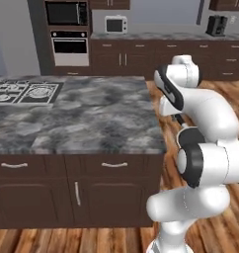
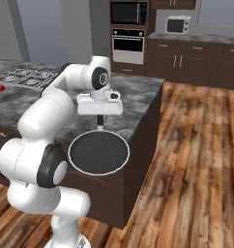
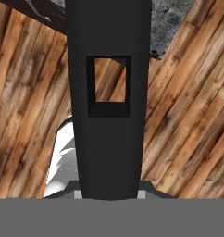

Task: Place the pan on the rear right burner on the stove. Then place the tomato and the onion in the pan and turn on the rear right burner.

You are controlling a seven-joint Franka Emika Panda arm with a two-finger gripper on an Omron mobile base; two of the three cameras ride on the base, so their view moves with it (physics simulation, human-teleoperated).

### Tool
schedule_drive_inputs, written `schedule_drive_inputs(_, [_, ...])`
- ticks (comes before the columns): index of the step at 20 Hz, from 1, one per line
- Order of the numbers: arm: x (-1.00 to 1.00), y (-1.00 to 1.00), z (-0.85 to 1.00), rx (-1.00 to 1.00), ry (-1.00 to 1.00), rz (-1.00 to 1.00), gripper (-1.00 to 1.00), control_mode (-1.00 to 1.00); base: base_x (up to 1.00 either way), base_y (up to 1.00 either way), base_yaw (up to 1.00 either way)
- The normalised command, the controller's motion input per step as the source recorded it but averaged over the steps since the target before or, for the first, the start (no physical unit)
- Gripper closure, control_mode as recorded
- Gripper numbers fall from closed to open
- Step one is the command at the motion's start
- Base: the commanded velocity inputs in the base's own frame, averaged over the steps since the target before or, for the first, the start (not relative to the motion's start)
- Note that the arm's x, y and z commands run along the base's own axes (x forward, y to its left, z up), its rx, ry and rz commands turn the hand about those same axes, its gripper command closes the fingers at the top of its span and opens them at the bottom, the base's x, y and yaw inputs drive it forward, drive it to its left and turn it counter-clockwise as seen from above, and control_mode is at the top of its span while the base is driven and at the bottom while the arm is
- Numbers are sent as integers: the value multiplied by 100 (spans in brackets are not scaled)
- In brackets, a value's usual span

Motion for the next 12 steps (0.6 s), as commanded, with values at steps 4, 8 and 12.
schedule_drive_inputs(4, [0,0,0,0,0,0,100,100,32,-89,50])
schedule_drive_inputs(8, [0,0,0,0,0,0,100,100,18,-89,62])
schedule_drive_inputs(12, [0,0,0,0,0,0,100,100,24,-83,69])
